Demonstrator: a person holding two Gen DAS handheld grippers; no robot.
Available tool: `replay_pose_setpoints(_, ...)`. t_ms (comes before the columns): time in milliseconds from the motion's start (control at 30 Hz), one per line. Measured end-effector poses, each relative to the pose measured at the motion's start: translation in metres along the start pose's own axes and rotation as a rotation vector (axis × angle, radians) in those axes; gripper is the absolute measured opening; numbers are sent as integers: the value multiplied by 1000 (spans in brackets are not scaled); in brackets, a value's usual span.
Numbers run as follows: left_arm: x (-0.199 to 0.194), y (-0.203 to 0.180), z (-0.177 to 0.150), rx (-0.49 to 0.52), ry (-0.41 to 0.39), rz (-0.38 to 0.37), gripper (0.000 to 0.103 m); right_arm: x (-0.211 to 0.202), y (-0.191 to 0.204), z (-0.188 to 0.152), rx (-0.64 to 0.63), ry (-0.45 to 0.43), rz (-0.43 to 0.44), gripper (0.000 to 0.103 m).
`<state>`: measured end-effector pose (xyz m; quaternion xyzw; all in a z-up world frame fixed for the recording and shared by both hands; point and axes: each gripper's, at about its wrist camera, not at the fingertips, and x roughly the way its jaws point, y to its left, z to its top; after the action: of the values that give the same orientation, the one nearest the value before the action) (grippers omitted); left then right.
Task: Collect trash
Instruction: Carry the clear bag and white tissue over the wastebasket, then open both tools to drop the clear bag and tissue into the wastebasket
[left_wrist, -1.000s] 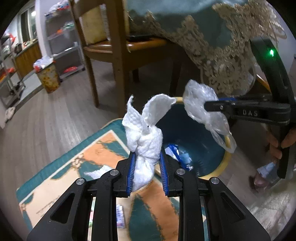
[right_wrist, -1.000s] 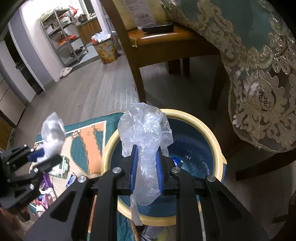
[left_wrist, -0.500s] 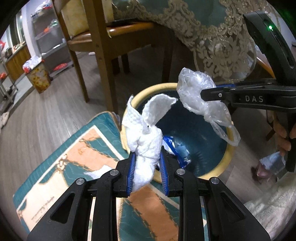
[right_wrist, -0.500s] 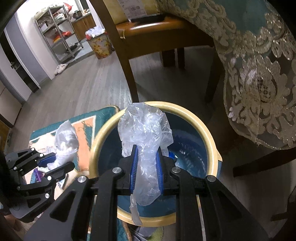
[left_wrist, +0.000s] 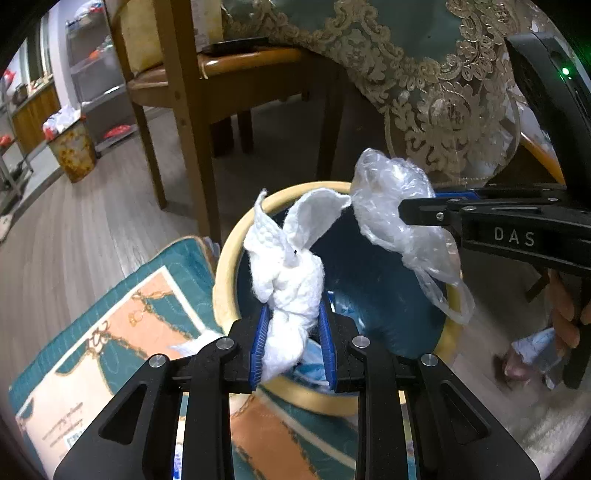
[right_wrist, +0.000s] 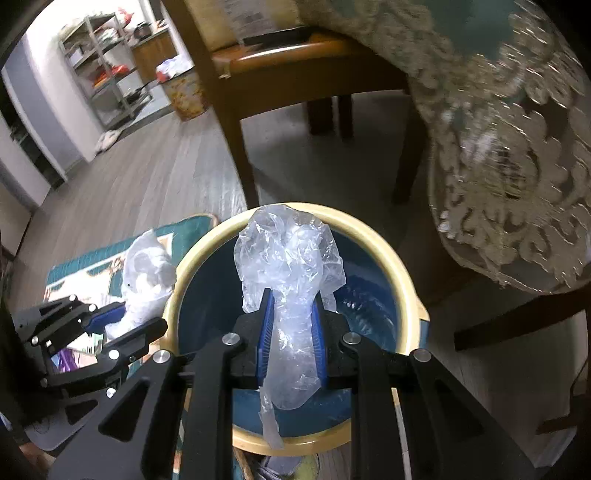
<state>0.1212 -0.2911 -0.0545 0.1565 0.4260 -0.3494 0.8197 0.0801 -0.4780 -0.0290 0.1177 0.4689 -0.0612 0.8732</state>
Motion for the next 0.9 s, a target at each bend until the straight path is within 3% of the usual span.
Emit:
replay_pose_setpoints(133, -1, -4, 5, -3, -43, 1, 35, -5, -9, 1, 31, -21, -14, 21)
replay_pose_setpoints(200, 0, -7, 7, -4, -51, 9, 59, -7, -12, -1, 40, -25, -20, 29)
replay_pose_setpoints(233, 0, -8, 8, -5, -60, 18, 65, -8, -13, -2, 44, -26, -20, 39)
replay_pose_setpoints(267, -2, -8, 8, -5, -67, 19, 67, -9, -15, -2, 49, -29, -19, 48)
replay_pose_setpoints(333, -3, -8, 8, -1, -70, 28, 67, -11, -16, -2, 55, -37, -18, 57)
replay_pose_setpoints(567, -9, 1, 5, -17, -74, 57, 80, -12, -12, 1, 55, -50, -5, 81)
replay_pose_setpoints(700, -21, 7, 2, -12, -86, 71, 88, -12, -7, 6, 55, -62, 5, 88)
replay_pose_setpoints(900, -43, 19, -8, -31, -99, 89, 91, -18, 5, 8, 59, -73, 18, 93)
